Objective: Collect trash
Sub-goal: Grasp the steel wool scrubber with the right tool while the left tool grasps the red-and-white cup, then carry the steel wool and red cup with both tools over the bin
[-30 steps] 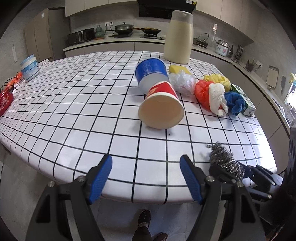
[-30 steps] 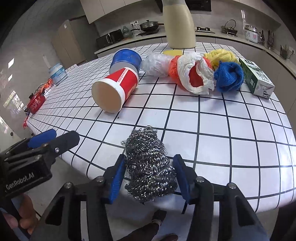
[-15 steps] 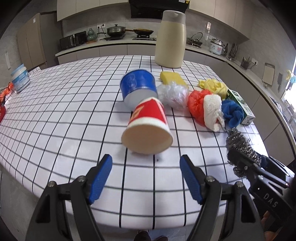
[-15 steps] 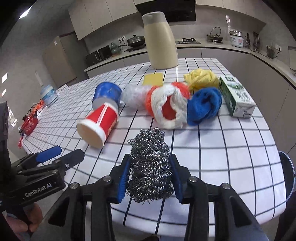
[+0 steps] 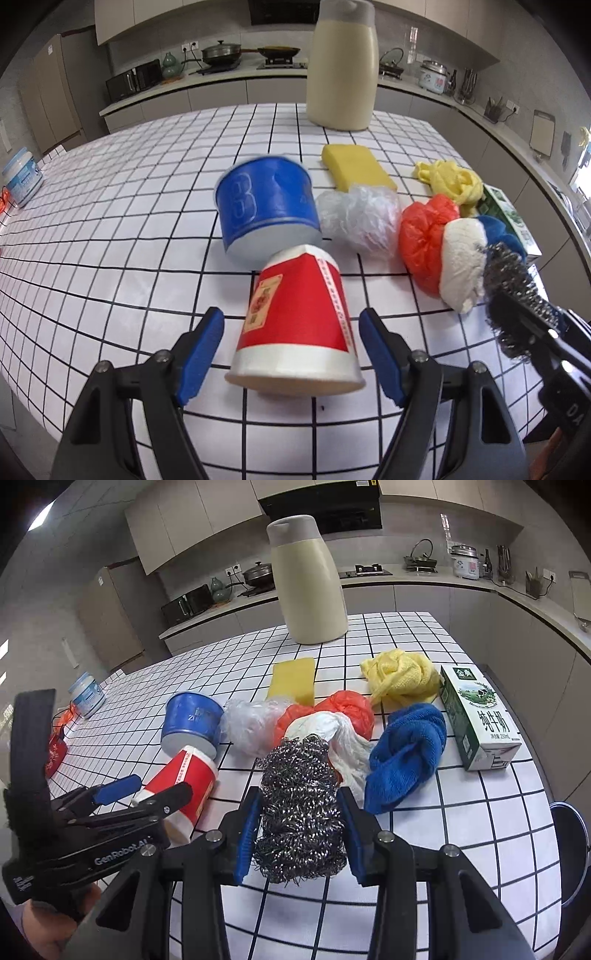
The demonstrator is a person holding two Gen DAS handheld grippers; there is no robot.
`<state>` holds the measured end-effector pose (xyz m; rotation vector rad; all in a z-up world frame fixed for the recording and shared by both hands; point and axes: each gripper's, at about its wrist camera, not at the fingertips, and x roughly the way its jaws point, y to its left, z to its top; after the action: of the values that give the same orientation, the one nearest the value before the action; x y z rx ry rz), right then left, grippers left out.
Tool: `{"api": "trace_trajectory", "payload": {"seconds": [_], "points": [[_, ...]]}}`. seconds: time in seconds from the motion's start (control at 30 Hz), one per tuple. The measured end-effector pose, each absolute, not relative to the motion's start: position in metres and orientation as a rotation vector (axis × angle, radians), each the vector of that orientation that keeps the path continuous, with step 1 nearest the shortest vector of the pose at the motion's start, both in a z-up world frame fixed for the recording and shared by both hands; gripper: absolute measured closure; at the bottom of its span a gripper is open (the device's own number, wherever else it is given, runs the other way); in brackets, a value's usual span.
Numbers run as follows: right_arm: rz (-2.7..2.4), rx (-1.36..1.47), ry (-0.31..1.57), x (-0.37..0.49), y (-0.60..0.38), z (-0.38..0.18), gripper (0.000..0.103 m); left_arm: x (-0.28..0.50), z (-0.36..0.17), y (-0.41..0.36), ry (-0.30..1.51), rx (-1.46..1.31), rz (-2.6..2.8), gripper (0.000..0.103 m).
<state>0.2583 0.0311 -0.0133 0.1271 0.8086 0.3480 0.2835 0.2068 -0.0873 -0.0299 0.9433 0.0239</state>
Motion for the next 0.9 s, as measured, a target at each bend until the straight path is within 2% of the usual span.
{"api": "trace_trajectory", "payload": {"seconds": [0.27, 0.43, 0.53, 0.9], "points": [[0.348, 0.122, 0.827, 0.268, 0.039, -0.021, 0.059, 0.288, -0.106, 0.208, 0.988, -0.061, -0.015, 0.027], [0.351, 0.120, 0.827, 0.269, 0.040, -0.021, 0.059, 0.281, -0.100, 0.210, 0.954, -0.081, -0.031, 0.040], [0.351, 0.123, 0.822, 0.268, 0.039, -0.020, 0.059, 0.276, -0.092, 0.210, 0.932, -0.099, -0.041, 0.043], [0.313, 0.139, 0.772, 0.254, 0.025, 0.002, 0.059, 0.264, -0.055, 0.183, 0.855, -0.119, -0.167, 0.045]]}}
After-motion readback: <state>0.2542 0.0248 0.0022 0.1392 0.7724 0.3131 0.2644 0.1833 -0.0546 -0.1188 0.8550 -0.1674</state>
